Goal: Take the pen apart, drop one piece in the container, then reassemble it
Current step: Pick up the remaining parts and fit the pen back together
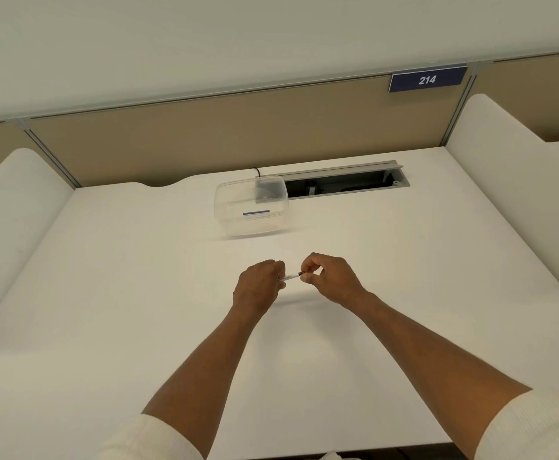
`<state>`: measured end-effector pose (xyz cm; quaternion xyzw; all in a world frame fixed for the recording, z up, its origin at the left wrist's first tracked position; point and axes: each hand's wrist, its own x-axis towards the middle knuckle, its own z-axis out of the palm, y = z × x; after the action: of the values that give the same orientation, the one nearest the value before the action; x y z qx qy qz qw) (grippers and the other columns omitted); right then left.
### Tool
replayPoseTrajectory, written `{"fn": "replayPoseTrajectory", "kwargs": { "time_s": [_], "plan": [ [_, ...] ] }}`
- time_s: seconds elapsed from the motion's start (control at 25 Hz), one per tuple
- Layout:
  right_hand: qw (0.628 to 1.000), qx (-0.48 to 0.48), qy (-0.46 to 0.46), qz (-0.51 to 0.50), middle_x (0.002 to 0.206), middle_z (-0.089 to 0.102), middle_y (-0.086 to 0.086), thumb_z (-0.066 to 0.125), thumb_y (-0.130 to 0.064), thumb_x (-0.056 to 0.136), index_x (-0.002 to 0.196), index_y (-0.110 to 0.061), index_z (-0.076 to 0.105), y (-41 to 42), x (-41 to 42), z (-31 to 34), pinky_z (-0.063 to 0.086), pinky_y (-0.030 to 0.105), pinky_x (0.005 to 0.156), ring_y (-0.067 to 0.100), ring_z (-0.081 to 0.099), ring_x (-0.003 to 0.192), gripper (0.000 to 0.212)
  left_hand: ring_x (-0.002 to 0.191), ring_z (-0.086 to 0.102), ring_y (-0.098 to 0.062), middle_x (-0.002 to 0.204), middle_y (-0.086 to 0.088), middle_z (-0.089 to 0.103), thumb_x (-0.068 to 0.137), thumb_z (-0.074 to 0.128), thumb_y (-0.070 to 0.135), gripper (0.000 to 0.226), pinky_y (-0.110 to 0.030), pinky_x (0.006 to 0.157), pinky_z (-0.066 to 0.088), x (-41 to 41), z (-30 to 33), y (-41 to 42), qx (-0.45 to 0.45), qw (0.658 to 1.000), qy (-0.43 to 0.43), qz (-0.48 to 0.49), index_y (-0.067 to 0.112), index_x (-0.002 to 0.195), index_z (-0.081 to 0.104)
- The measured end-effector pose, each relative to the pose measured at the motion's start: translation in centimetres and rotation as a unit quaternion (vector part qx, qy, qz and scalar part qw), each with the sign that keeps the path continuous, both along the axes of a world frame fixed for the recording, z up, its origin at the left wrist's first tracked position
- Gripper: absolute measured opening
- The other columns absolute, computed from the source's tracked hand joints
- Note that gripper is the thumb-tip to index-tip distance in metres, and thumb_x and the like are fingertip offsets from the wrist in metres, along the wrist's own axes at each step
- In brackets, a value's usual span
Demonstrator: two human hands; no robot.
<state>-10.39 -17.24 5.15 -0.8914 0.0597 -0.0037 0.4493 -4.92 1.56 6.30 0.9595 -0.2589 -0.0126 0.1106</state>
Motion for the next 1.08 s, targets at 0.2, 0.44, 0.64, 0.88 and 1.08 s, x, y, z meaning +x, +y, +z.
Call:
{"fn": "replayPoseTrajectory", "kwargs": {
  "time_s": [0.2, 0.44, 0.64, 0.88, 1.08],
  "plan": [
    [0.999, -0.04, 0.007, 0.01, 0.083, 0.065, -0.019, 0.068, -0.029, 0.08, 0.083, -0.032, 0.06, 0.1, 0.1, 0.2, 0.045, 0.033, 0.066, 0.001, 0.05, 0.063, 0.009, 0.071, 0.056, -0.024, 0.08, 0.003, 0.062, 0.083, 0.068, 0.022, 0.013, -0.03, 0.056, 0.036, -0.2, -0.3, -0.2, -0.001, 1.0, 0.008, -0.003, 0.02, 0.082, 0.056],
    [0.996, -0.092, 0.023, -0.004, 0.068, 0.06, -0.007, 0.056, -0.032, 0.091, 0.078, -0.024, 0.06, 0.0, 0.4, 0.4, 0.037, 0.029, 0.059, 0.014, 0.049, 0.064, 0.016, 0.073, 0.057, -0.025, 0.082, 0.002, 0.062, 0.084, 0.067, 0.023, 0.012, -0.031, 0.058, 0.037, 0.0, -0.1, -1.0, -0.008, 1.0, 0.008, -0.013, 0.019, 0.084, 0.056],
    [0.997, -0.071, 0.035, 0.007, 0.078, 0.067, -0.01, 0.06, -0.037, 0.087, 0.081, -0.027, 0.063, -0.6, 0.6, 0.4, 0.042, 0.03, 0.062, 0.009, 0.054, 0.066, 0.012, 0.074, 0.057, -0.025, 0.081, 0.002, 0.062, 0.084, 0.067, 0.022, 0.011, -0.031, 0.058, 0.039, 0.4, -0.2, -1.0, -0.002, 1.0, 0.007, -0.015, 0.019, 0.084, 0.057],
    [0.997, -0.074, 0.022, 0.013, 0.078, 0.066, -0.016, 0.068, -0.03, 0.079, 0.081, -0.03, 0.063, -0.9, 1.2, 1.0, 0.042, 0.029, 0.062, 0.004, 0.052, 0.062, 0.005, 0.074, 0.057, -0.025, 0.081, 0.001, 0.062, 0.083, 0.068, 0.021, 0.011, -0.03, 0.057, 0.036, 1.0, 0.1, -1.3, 0.001, 1.0, 0.006, -0.02, 0.019, 0.083, 0.057],
    [0.991, -0.117, 0.062, 0.018, 0.072, 0.064, -0.009, 0.061, -0.029, 0.086, 0.073, -0.028, 0.061, -0.7, 1.8, 1.6, 0.039, 0.029, 0.06, 0.012, 0.056, 0.068, 0.014, 0.073, 0.056, -0.025, 0.08, 0.001, 0.062, 0.083, 0.068, 0.022, 0.011, -0.029, 0.057, 0.032, 0.7, 0.0, -1.6, 0.0, 1.0, 0.009, -0.026, 0.02, 0.083, 0.057]
  ]
}}
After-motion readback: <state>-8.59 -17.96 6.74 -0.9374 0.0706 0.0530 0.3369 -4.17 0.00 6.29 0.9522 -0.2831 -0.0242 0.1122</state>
